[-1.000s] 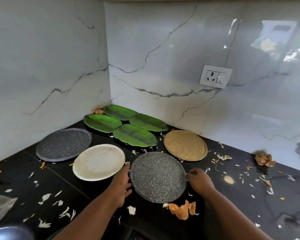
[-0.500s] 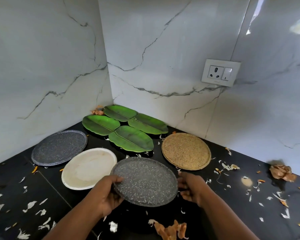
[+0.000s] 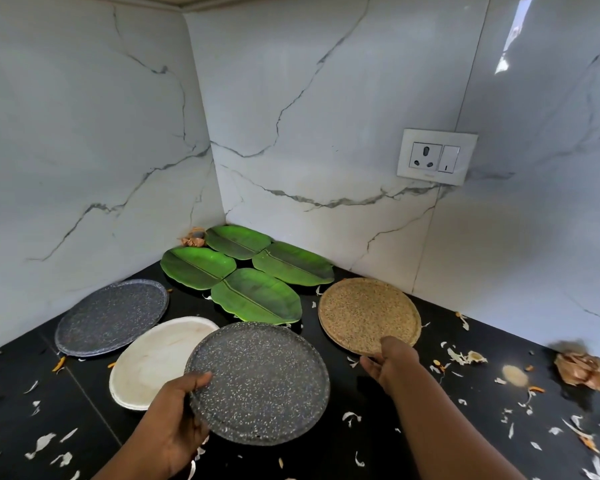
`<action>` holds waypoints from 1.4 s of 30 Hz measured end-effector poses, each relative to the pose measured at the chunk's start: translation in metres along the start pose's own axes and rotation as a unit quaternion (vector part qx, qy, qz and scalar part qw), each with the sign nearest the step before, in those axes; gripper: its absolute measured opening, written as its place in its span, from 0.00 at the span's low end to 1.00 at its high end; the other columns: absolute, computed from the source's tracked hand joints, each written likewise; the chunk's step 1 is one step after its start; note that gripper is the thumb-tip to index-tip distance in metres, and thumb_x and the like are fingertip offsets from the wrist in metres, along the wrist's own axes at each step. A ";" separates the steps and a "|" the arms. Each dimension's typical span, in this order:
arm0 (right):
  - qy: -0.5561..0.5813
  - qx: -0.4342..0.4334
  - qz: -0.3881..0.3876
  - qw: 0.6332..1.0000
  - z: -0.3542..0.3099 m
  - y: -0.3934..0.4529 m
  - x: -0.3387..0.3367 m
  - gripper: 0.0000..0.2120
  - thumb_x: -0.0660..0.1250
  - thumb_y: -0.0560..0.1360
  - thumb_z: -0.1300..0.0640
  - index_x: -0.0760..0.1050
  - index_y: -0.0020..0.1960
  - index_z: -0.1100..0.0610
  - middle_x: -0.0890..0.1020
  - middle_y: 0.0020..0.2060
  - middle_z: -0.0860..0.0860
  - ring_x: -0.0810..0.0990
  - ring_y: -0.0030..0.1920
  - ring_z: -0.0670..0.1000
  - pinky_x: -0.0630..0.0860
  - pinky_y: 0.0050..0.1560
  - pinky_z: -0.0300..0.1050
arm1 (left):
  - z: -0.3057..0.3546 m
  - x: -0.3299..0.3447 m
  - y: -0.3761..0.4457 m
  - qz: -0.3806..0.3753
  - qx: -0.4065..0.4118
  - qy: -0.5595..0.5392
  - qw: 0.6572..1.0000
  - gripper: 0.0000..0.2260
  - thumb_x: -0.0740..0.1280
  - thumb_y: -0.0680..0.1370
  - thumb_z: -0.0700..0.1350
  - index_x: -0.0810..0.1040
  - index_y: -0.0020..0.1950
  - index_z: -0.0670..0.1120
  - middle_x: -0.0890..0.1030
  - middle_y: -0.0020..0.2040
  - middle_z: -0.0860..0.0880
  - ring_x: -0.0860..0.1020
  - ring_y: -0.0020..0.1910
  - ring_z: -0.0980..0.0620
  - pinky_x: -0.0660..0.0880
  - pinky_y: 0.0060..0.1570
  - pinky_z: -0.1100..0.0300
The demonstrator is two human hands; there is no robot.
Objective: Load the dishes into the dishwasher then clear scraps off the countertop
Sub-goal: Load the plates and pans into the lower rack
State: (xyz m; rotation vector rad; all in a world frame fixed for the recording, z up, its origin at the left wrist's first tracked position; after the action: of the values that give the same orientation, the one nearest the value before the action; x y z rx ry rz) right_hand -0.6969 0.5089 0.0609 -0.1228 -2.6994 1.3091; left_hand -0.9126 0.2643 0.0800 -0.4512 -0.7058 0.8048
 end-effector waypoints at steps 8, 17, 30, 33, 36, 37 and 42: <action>-0.035 0.000 0.029 0.999 -0.010 0.009 0.000 0.13 0.61 0.78 0.66 0.72 0.61 0.61 0.72 0.42 0.59 0.77 0.41 0.56 0.77 0.26 0.43 | 0.000 -0.004 -0.001 0.015 0.028 -0.026 0.999 0.17 0.64 0.74 0.38 0.73 0.63 0.37 0.79 0.61 0.37 0.75 0.61 0.37 0.71 0.64 0.44; 0.068 -0.063 -0.040 0.995 -0.009 -0.004 -0.009 0.20 0.61 0.80 0.59 0.64 0.71 0.59 0.75 0.55 0.60 0.78 0.49 0.58 0.80 0.50 0.54 | -0.003 -0.003 -0.013 0.020 0.008 -0.030 0.999 0.20 0.67 0.70 0.40 0.74 0.62 0.38 0.80 0.60 0.38 0.75 0.57 0.39 0.75 0.52 0.51; 0.185 -0.102 -0.144 0.967 0.020 -0.055 -0.059 0.25 0.55 0.73 0.69 0.66 0.69 0.58 0.80 0.47 0.58 0.83 0.40 0.57 0.82 0.34 0.51 | -0.012 0.002 -0.032 -0.060 0.004 -0.046 0.997 0.19 0.60 0.73 0.35 0.73 0.64 0.40 0.79 0.61 0.38 0.75 0.62 0.37 0.70 0.65 0.41; 0.206 -0.136 -0.149 0.957 0.038 -0.078 -0.085 0.17 0.56 0.78 0.64 0.68 0.66 0.57 0.83 0.42 0.56 0.85 0.33 0.53 0.82 0.31 0.47 | -0.018 0.000 -0.037 -0.085 -0.014 -0.042 0.995 0.18 0.56 0.72 0.33 0.74 0.60 0.41 0.78 0.61 0.37 0.74 0.62 0.36 0.69 0.64 0.40; 0.230 -0.155 -0.138 0.951 0.071 -0.104 -0.118 0.13 0.57 0.79 0.63 0.69 0.63 0.57 0.85 0.37 0.55 0.85 0.33 0.52 0.82 0.33 0.48 | -0.024 -0.007 -0.046 -0.122 -0.041 -0.027 0.991 0.20 0.55 0.70 0.32 0.75 0.59 0.39 0.78 0.62 0.36 0.73 0.63 0.35 0.68 0.65 0.39; 0.243 -0.158 -0.130 0.948 0.084 -0.113 -0.130 0.12 0.57 0.79 0.63 0.70 0.61 0.58 0.85 0.37 0.55 0.85 0.33 0.52 0.83 0.33 0.48 | -0.028 -0.009 -0.048 -0.130 -0.049 -0.020 0.990 0.19 0.55 0.69 0.32 0.76 0.58 0.39 0.77 0.62 0.36 0.73 0.64 0.35 0.67 0.66 0.39; 0.285 -0.180 -0.062 0.940 0.142 -0.159 -0.206 0.07 0.57 0.78 0.63 0.72 0.53 0.58 0.84 0.37 0.55 0.84 0.31 0.51 0.82 0.32 0.45 | -0.062 -0.010 -0.070 -0.174 -0.103 0.016 0.979 0.25 0.56 0.67 0.32 0.75 0.63 0.38 0.78 0.62 0.37 0.74 0.64 0.36 0.67 0.66 0.40</action>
State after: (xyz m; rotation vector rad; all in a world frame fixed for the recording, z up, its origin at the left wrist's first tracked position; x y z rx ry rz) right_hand -0.5183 0.2736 0.0805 -0.3106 -2.3526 0.6012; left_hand -0.8377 0.2069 0.0765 -0.5087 -0.8136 0.3964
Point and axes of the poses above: each hand's wrist, its own y-axis towards the middle knuckle, its own x-axis out of the palm, z = x × y, the point moved 3 cm from there along y, towards the middle knuckle
